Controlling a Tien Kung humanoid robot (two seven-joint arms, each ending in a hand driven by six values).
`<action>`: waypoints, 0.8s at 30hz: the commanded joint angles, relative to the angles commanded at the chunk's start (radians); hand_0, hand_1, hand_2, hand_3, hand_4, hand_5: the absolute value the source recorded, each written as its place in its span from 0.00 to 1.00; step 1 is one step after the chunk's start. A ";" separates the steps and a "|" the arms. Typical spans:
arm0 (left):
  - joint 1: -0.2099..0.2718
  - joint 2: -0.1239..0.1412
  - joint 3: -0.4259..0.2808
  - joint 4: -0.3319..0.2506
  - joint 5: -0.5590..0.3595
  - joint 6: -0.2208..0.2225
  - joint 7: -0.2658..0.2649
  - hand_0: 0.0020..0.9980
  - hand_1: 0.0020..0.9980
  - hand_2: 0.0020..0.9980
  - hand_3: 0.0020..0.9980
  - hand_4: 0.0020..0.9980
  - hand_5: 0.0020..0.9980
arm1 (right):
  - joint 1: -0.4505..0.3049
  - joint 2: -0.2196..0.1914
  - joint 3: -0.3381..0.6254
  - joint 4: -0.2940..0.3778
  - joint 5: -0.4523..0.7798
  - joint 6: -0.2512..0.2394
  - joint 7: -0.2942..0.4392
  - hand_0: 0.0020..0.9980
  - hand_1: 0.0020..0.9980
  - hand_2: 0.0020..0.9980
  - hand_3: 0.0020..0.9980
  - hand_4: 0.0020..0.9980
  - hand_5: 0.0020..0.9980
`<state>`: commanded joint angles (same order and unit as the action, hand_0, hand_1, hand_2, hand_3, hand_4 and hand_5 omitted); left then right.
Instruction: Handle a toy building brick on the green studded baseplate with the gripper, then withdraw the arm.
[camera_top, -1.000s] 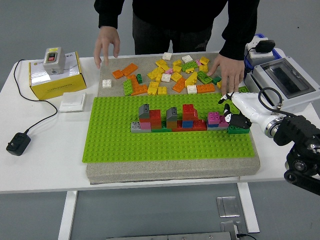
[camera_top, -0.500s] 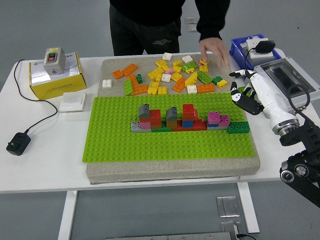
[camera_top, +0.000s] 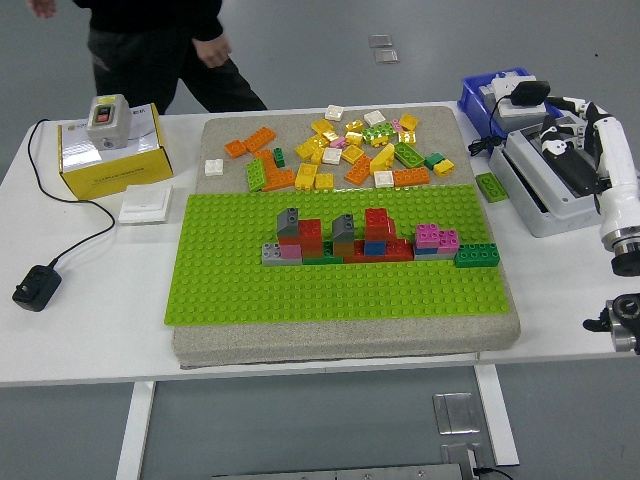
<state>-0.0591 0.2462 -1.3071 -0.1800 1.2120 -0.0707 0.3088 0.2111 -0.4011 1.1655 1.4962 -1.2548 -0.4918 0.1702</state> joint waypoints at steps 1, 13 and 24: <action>0.001 0.000 -0.001 0.000 -0.001 0.000 0.000 0.66 0.59 0.58 0.60 0.22 0.63 | -0.003 0.001 0.010 -0.003 0.019 0.004 0.017 0.63 0.72 0.82 0.78 0.55 0.68; -0.014 -0.008 0.010 0.000 -0.036 0.008 0.004 0.67 0.63 0.58 0.61 0.22 0.63 | -0.020 -0.005 0.126 0.024 0.298 0.032 0.165 0.74 0.76 0.82 0.79 0.61 0.79; -0.023 0.003 0.056 0.000 -0.107 0.034 0.030 0.68 0.63 0.59 0.63 0.22 0.63 | -0.032 0.016 0.171 0.037 0.413 0.065 0.213 0.72 0.74 0.80 0.77 0.62 0.82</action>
<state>-0.0825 0.2490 -1.2510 -0.1800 1.1045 -0.0370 0.3387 0.1794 -0.3856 1.3369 1.5330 -0.8420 -0.4270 0.3827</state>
